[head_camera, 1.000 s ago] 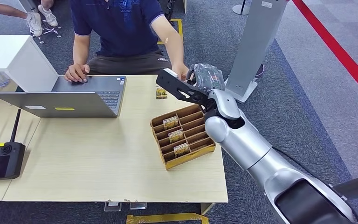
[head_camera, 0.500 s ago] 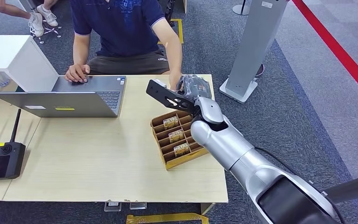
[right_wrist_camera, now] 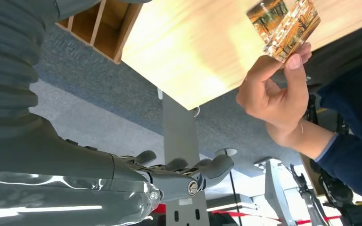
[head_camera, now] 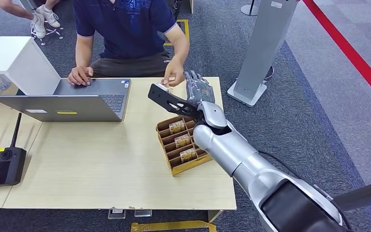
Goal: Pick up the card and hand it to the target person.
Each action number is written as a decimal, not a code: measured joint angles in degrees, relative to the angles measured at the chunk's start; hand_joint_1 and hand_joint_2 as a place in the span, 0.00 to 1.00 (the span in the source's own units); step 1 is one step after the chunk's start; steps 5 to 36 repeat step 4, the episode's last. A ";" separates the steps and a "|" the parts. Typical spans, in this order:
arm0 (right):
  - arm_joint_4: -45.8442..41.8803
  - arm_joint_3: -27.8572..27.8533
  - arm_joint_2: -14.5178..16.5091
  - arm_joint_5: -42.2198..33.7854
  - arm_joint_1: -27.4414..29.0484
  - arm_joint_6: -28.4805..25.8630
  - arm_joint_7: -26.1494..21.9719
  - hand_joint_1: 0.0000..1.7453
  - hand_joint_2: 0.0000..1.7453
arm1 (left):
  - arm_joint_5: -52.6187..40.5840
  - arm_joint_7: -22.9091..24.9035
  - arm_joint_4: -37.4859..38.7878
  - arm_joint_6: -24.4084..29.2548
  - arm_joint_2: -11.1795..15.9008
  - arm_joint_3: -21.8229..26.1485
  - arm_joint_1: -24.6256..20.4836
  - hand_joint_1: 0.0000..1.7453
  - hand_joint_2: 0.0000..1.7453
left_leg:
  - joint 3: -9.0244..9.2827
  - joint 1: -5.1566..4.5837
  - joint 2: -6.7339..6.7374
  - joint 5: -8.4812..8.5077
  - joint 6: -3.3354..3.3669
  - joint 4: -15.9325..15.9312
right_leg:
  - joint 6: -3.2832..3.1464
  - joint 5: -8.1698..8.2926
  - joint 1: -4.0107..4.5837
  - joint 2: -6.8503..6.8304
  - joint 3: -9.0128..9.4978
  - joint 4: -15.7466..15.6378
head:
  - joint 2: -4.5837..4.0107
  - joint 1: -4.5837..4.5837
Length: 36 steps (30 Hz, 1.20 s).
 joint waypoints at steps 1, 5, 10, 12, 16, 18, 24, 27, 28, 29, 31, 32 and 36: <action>-0.44 -0.04 -0.10 -0.09 -0.07 -0.18 0.08 0.00 1.00 | 0.13 -0.02 0.00 0.02 0.00 0.00 0.01 0.00 0.00 | 0.01 0.00 0.00 0.00 0.00 0.00 | 0.00 0.00 0.00 0.00 0.00 0.00 | 0.00 0.00; -2.74 -0.24 -0.76 -0.26 -0.03 -0.31 0.79 0.00 1.00 | 0.41 -0.05 0.00 0.22 0.00 0.01 0.02 0.00 0.00 | 0.02 0.00 0.01 0.00 0.00 0.00 | 0.00 0.00 0.00 0.01 -0.01 0.00 | 0.00 0.00; -2.74 -0.24 -0.76 -0.26 -0.03 -0.31 0.79 0.00 1.00 | 0.41 -0.05 0.00 0.22 0.00 0.01 0.02 0.00 0.00 | 0.02 0.00 0.01 0.00 0.00 0.00 | 0.00 0.00 0.00 0.01 -0.01 0.00 | 0.00 0.00; -2.74 -0.24 -0.76 -0.26 -0.03 -0.31 0.79 0.00 1.00 | 0.41 -0.05 0.00 0.22 0.00 0.01 0.02 0.00 0.00 | 0.02 0.00 0.01 0.00 0.00 0.00 | 0.00 0.00 0.00 0.01 -0.01 0.00 | 0.00 0.00; -2.74 -0.24 -0.76 -0.26 -0.03 -0.31 0.79 0.00 1.00 | 0.41 -0.05 0.00 0.22 0.00 0.01 0.02 0.00 0.00 | 0.02 0.00 0.01 0.00 0.00 0.00 | 0.00 0.00 0.00 0.01 -0.01 0.00 | 0.00 0.00; -2.74 -0.24 -0.76 -0.26 -0.03 -0.31 0.79 0.00 1.00 | 0.41 -0.05 0.00 0.22 0.00 0.01 0.02 0.00 0.00 | 0.02 0.00 0.01 0.00 0.00 0.00 | 0.00 0.00 0.00 0.01 -0.01 0.00 | 0.00 0.00; -2.74 -0.24 -0.76 -0.26 -0.03 -0.31 0.79 0.00 1.00 | 0.41 -0.05 0.00 0.22 0.00 0.01 0.02 0.00 0.00 | 0.02 0.00 0.01 0.00 0.00 0.00 | 0.00 0.00 0.00 0.01 -0.01 0.00 | 0.00 0.00; -2.74 -0.24 -0.76 -0.26 -0.03 -0.31 0.79 0.00 1.00 | 0.41 -0.05 0.00 0.22 0.00 0.01 0.02 0.00 0.00 | 0.02 0.00 0.01 0.00 0.00 0.00 | 0.00 0.00 0.00 0.01 -0.01 0.00 | 0.00 0.00; -2.74 -0.24 -0.76 -0.26 -0.03 -0.31 0.79 0.00 1.00 | 0.41 -0.05 0.00 0.22 0.00 0.01 0.02 0.00 0.00 | 0.02 0.00 0.01 0.00 0.00 0.00 | 0.00 0.00 0.00 0.01 -0.01 0.00 | 0.00 0.00; -2.74 -0.24 -0.76 -0.26 -0.03 -0.31 0.79 0.00 1.00 | 0.41 -0.05 0.00 0.22 0.00 0.01 0.02 0.00 0.00 | 0.02 0.00 0.01 0.00 0.00 0.00 | 0.00 0.00 0.00 0.01 -0.01 0.00 | 0.00 0.00; -2.74 -0.24 -0.76 -0.26 -0.03 -0.31 0.79 0.00 1.00 | 0.41 -0.05 0.00 0.22 0.00 0.01 0.02 0.00 0.00 | 0.02 0.00 0.01 0.00 0.00 0.00 | 0.00 0.00 0.00 0.01 -0.01 0.00 | 0.00 0.00; -2.74 -0.24 -0.76 -0.26 -0.03 -0.31 0.79 0.00 1.00 | 0.41 -0.05 0.00 0.22 0.00 0.01 0.02 0.00 0.00 | 0.02 0.00 0.01 0.00 0.00 0.00 | 0.00 0.00 0.00 0.01 -0.01 0.00 | 0.00 0.00; -2.74 -0.24 -0.76 -0.26 -0.03 -0.31 0.79 0.00 1.00 | 0.41 -0.05 0.00 0.22 0.00 0.01 0.02 0.00 0.00 | 0.02 0.00 0.01 0.00 0.00 0.00 | 0.00 0.00 0.00 0.01 -0.01 0.00 | 0.00 0.00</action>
